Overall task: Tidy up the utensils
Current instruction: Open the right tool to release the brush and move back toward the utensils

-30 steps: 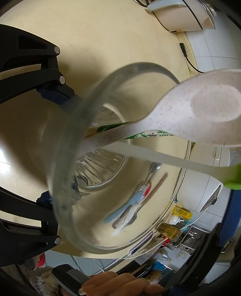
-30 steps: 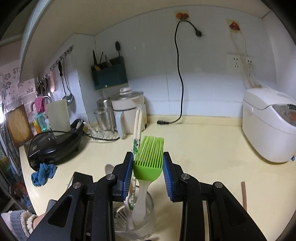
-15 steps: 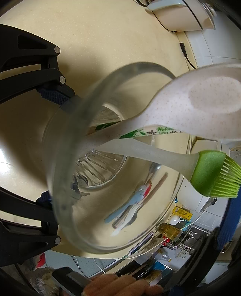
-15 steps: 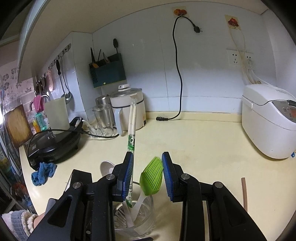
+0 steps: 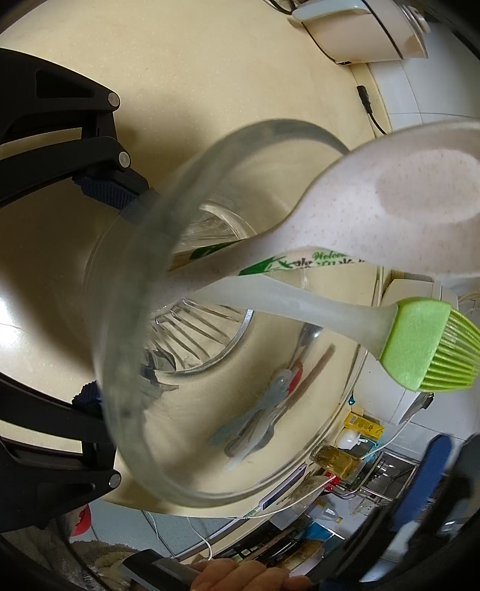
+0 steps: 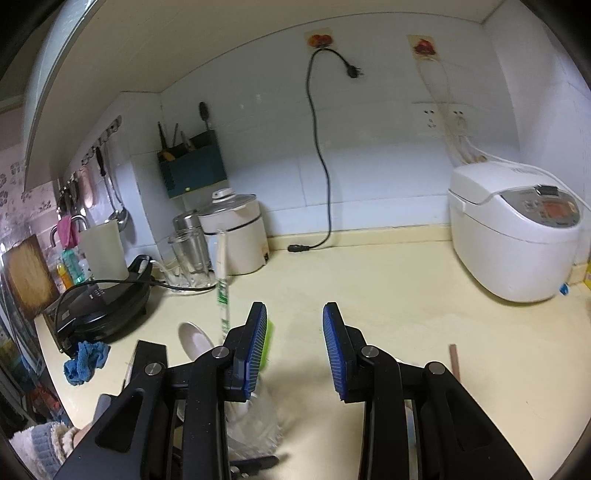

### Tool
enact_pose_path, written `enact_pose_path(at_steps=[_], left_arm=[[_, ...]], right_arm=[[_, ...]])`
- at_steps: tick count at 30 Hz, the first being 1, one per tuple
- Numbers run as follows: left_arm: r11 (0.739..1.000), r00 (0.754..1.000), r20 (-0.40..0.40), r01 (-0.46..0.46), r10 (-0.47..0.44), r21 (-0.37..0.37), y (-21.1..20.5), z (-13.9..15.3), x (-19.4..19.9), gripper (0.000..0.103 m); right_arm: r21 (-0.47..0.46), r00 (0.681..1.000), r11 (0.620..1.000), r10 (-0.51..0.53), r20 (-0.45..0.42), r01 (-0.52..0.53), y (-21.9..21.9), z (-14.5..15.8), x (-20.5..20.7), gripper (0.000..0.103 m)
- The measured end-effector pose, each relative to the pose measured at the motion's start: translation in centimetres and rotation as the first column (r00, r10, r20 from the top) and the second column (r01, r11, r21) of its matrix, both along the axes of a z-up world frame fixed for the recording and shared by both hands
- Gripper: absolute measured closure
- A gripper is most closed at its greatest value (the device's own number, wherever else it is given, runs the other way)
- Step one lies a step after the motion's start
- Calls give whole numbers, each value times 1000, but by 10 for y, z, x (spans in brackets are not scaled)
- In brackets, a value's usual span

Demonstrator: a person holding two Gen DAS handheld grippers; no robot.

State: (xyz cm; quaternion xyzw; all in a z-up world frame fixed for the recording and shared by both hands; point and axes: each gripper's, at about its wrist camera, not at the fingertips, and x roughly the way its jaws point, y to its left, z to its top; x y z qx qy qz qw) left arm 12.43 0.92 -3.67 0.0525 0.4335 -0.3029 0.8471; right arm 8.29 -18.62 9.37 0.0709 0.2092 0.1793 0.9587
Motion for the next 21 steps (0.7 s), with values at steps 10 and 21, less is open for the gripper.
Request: enact_pose_path(at_steps=[10, 21], left_arm=[[1000, 1000, 1, 0, 0, 4, -1, 0, 0, 24], [1000, 1000, 3, -3, 3, 13, -5, 0, -1, 24]], right_arm=[[-13, 982, 983, -184, -32, 184, -68, -14, -18, 71], [-51, 927, 942, -336, -165, 332, -135, -60, -24, 71]])
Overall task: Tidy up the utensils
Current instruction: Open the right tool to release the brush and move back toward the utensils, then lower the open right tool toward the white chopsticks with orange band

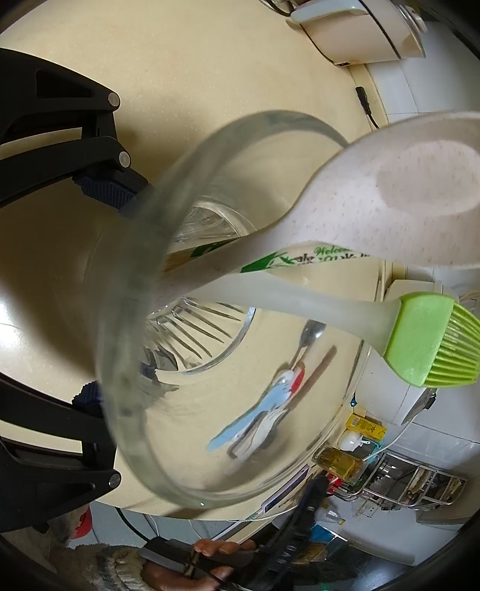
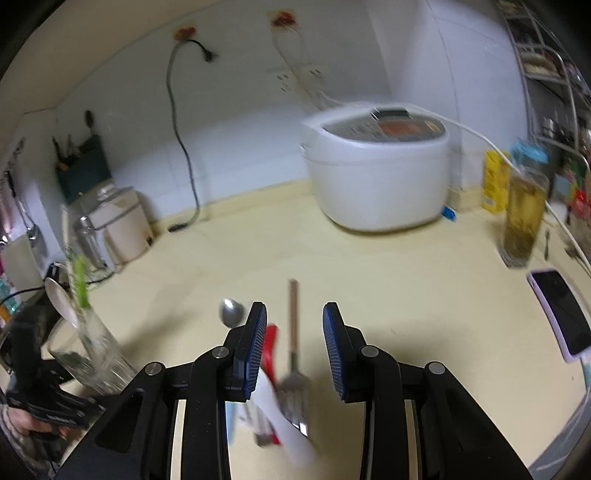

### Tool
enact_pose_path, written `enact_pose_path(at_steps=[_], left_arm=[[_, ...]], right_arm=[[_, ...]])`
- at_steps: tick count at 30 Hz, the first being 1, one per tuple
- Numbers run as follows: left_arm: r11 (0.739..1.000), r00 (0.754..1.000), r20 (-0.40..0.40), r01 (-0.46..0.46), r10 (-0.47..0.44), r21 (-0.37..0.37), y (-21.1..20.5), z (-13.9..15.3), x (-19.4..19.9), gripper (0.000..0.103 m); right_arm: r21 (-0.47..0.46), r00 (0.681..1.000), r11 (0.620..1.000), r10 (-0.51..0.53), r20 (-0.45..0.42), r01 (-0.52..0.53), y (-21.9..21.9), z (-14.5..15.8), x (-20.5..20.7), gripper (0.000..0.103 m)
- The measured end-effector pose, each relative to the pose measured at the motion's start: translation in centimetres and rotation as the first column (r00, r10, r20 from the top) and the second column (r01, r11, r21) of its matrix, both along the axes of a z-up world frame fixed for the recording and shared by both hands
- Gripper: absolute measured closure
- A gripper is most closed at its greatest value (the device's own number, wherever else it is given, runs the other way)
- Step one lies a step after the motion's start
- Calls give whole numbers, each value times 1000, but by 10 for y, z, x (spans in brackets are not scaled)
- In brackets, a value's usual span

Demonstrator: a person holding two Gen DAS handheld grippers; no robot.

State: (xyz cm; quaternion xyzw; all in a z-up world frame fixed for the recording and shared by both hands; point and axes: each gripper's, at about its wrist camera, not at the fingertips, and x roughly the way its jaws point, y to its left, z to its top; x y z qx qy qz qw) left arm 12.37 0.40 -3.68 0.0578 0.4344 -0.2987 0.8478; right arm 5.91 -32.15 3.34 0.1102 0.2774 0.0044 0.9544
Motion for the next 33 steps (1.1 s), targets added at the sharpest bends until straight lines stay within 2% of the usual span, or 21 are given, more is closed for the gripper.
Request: enact_pose_path(at_steps=[5, 16, 28, 33], left_arm=[[1000, 1000, 1, 0, 0, 3, -1, 0, -2, 24], [1000, 1000, -2, 0, 0, -3, 0, 0, 0, 24], [1000, 1000, -5, -1, 1, -11, 2, 0, 0, 24], [1000, 1000, -6, -1, 1, -14, 2, 1, 0, 24]], right_arm=[[-2, 999, 1000, 3, -39, -3, -8, -14, -2, 71], [7, 997, 1000, 11, -73, -10, -10, -25, 2, 71], [-13, 982, 987, 160, -98, -162, 24, -30, 9, 71], [54, 947, 955, 296, -129, -291, 40, -36, 10, 71]])
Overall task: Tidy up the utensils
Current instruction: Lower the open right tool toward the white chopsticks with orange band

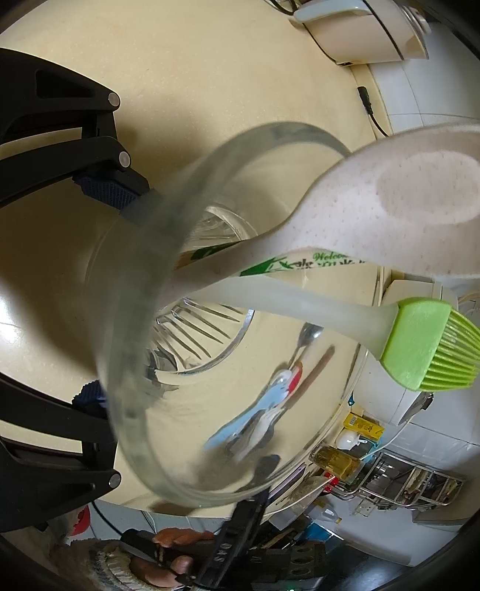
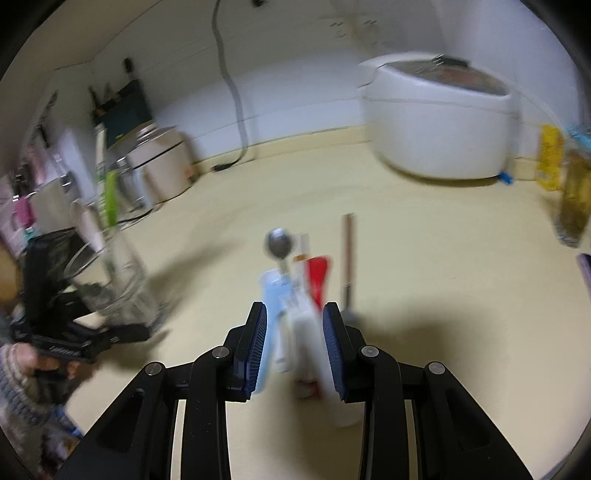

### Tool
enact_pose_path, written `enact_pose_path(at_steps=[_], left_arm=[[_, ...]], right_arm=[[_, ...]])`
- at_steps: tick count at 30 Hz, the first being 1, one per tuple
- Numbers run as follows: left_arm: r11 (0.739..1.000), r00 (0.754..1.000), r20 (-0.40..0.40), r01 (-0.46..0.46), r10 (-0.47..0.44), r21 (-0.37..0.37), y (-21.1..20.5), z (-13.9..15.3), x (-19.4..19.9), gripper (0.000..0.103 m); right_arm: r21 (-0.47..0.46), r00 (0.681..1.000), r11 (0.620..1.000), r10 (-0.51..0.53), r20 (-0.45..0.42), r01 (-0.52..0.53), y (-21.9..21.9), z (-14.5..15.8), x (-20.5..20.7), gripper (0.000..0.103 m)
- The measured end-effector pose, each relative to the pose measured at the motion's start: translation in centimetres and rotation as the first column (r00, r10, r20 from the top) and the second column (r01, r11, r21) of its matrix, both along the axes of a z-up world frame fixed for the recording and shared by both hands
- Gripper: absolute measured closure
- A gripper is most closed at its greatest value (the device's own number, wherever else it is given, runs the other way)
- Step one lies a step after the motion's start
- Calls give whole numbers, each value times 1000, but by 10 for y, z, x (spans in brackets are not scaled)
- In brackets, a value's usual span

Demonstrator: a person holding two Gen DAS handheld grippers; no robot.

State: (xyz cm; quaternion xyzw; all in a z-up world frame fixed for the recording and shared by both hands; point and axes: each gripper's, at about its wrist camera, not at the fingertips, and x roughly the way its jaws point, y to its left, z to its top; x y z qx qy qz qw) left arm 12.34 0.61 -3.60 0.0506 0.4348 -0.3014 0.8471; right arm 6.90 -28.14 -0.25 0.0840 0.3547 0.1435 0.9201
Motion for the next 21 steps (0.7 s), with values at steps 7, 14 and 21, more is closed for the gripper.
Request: enact_pose_path(at_steps=[7, 14, 21], left_arm=[[1000, 1000, 0, 0, 0, -1, 1, 0, 0, 24], [1000, 1000, -2, 0, 0, -6, 4, 1, 0, 24], [1000, 1000, -1, 1, -1, -4, 6, 3, 0, 24]], right_arm=[[-32, 995, 997, 74, -67, -77, 23, -14, 2, 71], [-38, 996, 999, 8, -93, -12, 8, -20, 5, 71], [-76, 994, 997, -28, -108, 20, 2, -28, 9, 71]])
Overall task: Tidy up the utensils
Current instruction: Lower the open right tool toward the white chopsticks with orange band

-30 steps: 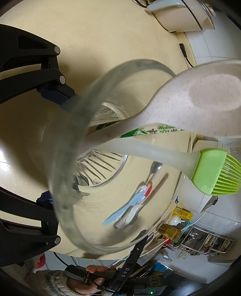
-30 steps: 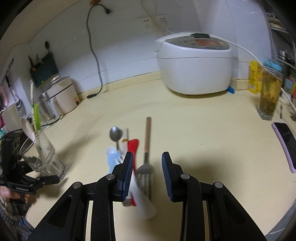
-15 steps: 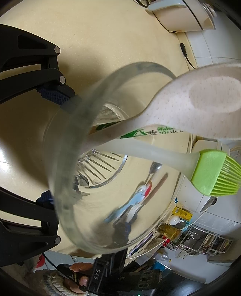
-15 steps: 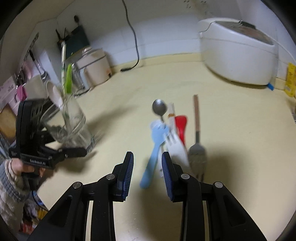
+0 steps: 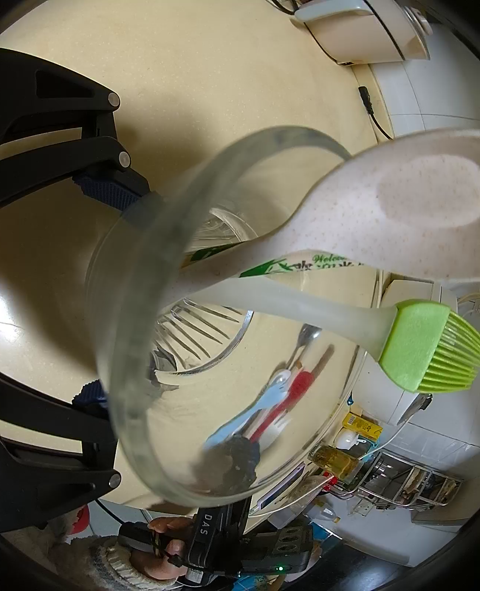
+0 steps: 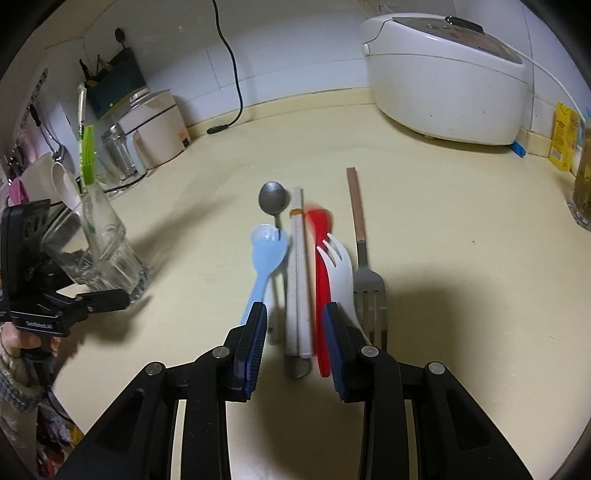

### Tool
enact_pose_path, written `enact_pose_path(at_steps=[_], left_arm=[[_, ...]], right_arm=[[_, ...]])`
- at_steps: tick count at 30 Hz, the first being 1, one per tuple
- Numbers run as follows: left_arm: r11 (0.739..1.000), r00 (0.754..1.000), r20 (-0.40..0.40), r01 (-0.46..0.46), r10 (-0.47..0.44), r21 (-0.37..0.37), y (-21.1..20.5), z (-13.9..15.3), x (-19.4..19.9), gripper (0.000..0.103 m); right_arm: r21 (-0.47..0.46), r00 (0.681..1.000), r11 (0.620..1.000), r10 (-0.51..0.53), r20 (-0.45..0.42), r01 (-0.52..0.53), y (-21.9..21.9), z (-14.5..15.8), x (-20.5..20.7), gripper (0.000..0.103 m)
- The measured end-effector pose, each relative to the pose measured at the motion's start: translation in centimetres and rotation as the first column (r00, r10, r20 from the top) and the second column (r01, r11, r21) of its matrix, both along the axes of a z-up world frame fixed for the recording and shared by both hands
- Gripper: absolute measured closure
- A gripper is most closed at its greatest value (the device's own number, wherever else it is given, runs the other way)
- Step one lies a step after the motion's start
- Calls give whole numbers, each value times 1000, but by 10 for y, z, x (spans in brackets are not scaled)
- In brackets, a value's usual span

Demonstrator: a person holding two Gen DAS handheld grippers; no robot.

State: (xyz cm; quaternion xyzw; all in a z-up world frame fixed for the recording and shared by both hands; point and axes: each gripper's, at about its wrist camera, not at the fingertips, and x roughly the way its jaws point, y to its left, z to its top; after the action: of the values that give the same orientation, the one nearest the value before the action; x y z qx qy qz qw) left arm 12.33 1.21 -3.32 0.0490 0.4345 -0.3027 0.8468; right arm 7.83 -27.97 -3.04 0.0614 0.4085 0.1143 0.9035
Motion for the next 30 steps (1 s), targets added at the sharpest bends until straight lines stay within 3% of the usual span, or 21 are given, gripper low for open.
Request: enact_pose_path(at_steps=[9, 13, 20, 30], left_arm=[[1000, 1000, 1, 0, 0, 1, 0, -1, 0, 24], [1000, 1000, -1, 1, -1, -3, 1, -1, 0, 24], [1000, 1000, -1, 1, -1, -3, 2, -1, 1, 24], [1000, 1000, -3, 2, -2, -7, 4, -3, 2, 24]], right_arm=[[-93, 999, 996, 9, 39, -5, 11, 3, -11, 71], [-88, 996, 996, 22, 81, -15, 12, 11, -16, 71], [-89, 997, 995, 50, 59, -45, 19, 4, -13, 72], [-81, 998, 996, 28, 51, -24, 15, 0, -11, 84]])
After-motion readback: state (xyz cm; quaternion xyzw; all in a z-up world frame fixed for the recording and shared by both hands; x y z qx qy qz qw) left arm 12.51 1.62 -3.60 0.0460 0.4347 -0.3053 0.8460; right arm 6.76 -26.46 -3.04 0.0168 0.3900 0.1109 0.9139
